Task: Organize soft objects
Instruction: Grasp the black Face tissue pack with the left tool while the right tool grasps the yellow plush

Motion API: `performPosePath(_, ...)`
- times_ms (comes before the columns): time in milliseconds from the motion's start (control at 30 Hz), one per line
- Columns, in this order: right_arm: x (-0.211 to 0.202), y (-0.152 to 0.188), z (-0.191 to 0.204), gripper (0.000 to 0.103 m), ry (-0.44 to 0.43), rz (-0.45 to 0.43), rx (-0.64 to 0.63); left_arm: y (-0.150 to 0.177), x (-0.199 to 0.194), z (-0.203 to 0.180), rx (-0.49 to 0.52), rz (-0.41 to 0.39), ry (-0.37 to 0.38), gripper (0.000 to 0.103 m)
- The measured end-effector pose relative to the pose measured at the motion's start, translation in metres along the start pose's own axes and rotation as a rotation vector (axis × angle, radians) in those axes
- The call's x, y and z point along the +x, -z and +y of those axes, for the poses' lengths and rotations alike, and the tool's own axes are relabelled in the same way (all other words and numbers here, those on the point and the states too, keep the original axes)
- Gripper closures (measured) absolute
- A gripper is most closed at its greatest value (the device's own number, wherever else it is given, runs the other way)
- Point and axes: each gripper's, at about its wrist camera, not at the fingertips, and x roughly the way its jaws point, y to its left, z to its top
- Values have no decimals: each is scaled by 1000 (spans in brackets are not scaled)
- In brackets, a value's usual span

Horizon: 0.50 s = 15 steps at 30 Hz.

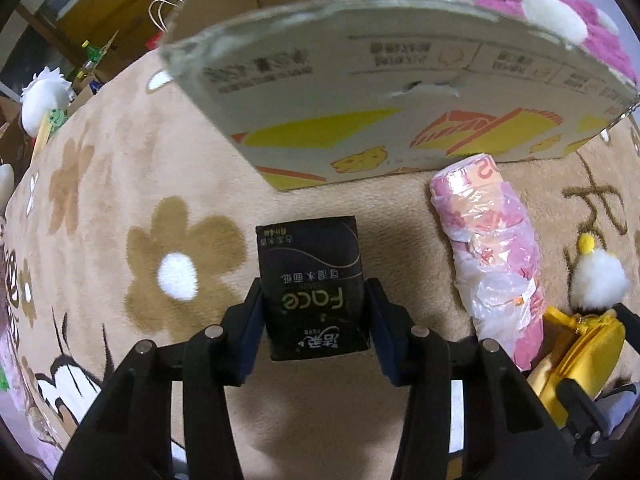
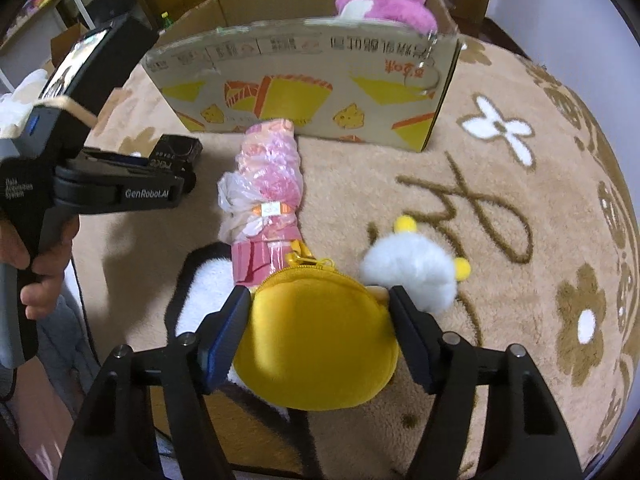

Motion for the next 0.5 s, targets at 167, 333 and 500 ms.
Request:
performPosePath(167,-23,-5,-7,29,29,-120,27,7,-18,-7,-21,-39,-2,57)
performPosePath(333,-44,-15,-16,29,49,-249,70,13,-44,-10,-16,-111,4,56)
performPosePath(500,-62,-22,-23,29,50,-355,102,21,-79,-9,-20,-255,19,56)
